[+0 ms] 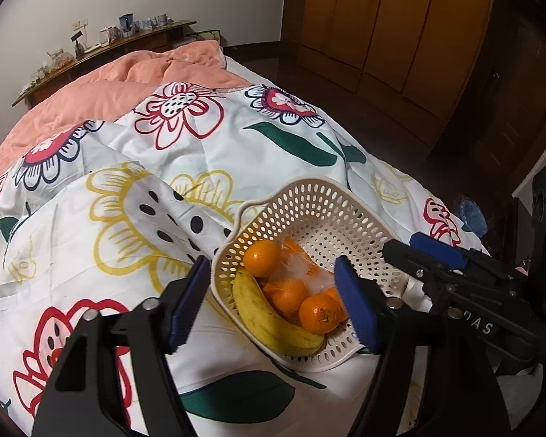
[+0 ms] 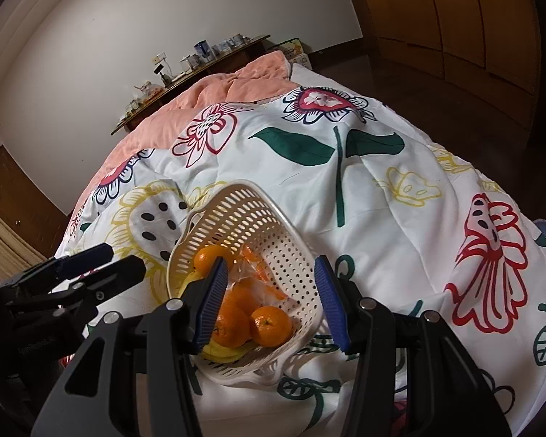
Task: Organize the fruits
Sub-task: 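Carry the orange with the left gripper into the basket and release, then move both grippers back over the remaining fruit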
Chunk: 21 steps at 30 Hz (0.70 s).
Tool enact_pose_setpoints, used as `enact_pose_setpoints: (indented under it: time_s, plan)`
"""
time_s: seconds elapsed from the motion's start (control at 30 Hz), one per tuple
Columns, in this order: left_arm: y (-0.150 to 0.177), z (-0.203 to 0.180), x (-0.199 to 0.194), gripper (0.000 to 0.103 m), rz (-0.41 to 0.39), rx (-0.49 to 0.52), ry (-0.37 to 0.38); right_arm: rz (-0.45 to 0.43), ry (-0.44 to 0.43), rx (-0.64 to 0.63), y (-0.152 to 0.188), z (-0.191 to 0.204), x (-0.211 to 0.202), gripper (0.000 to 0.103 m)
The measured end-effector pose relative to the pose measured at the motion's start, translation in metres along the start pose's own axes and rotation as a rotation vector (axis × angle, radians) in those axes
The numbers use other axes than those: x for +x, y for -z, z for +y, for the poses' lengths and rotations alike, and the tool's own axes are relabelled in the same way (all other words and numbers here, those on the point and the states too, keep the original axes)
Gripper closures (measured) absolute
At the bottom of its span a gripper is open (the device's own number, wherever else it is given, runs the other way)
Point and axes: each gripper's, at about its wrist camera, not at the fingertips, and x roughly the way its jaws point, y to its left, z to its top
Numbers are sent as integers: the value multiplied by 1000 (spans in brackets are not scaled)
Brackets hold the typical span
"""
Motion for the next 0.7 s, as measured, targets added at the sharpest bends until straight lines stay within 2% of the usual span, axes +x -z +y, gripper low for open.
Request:
enact_pose_setpoints:
  time_s: [0.2,0.4,0.7]
  plan:
    - [1,6,-6,23,-14,-10,-17,6,-10,-13,2,7,2,53]
    - [4,15,-5,23,5,-35,-46,17,-3,-14,2,8,4,53]
    - [11,27,-16,23,-12,-51,-68,27,1,-47,3,23,5,53]
